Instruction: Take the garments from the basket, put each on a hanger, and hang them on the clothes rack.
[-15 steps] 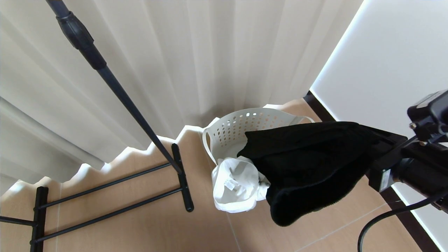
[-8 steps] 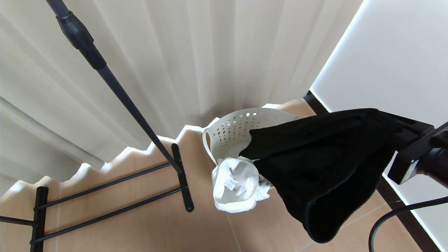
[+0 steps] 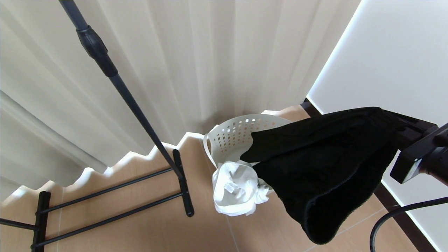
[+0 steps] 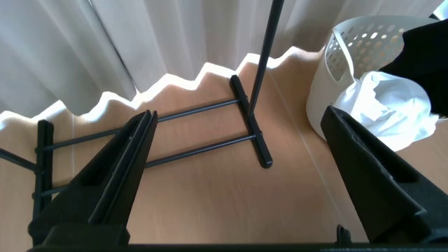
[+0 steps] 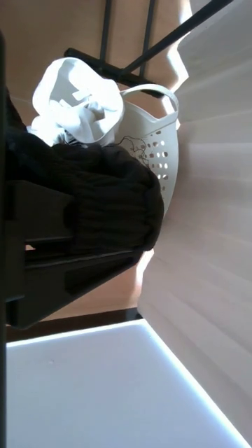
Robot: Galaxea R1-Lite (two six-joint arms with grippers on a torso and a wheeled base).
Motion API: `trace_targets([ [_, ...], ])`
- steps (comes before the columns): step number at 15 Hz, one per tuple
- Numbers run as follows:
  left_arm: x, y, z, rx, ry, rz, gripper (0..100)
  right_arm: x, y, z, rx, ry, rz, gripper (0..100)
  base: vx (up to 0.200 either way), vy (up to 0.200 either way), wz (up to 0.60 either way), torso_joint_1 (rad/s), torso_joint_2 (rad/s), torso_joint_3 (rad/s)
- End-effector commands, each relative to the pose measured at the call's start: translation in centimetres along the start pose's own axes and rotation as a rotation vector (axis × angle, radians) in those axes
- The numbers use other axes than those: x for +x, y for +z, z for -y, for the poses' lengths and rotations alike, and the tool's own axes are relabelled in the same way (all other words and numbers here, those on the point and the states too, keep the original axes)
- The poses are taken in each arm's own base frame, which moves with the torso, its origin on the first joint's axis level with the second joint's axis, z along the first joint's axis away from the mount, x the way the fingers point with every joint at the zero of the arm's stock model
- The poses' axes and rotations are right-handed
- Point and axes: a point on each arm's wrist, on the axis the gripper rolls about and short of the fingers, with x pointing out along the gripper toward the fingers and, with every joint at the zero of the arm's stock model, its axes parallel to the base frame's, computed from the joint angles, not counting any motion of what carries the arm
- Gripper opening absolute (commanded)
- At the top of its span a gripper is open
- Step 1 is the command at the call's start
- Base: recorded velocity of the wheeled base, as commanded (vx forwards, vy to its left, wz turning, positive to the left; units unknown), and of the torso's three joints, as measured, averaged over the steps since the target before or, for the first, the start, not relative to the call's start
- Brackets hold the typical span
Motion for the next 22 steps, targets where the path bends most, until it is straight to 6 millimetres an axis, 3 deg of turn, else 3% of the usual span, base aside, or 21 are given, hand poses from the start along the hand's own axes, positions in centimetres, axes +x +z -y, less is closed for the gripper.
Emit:
trace_targets([
  [1,0.0,0.0,0.0,-0.002,0.003,0.0,100,0.01,-0.01,0.02,0.0,-0.002,0.0,0,0.0,0.0,0.0,0.002,0.0,0.203],
  [8,0.0,0.01,-0.01,-0.004,0.004,0.002,100,-0.58,0.15,0.33,0.008,-0.002,0.016,0,0.0,0.0,0.0,0.002,-0.02,0.183],
  [22,0.0,0.0,0.0,-0.005,0.003,0.0,100,-0.63,-0.02,0.29,0.004,0.001,0.008,0,0.0,0.0,0.0,0.131,-0.44,-0.112],
])
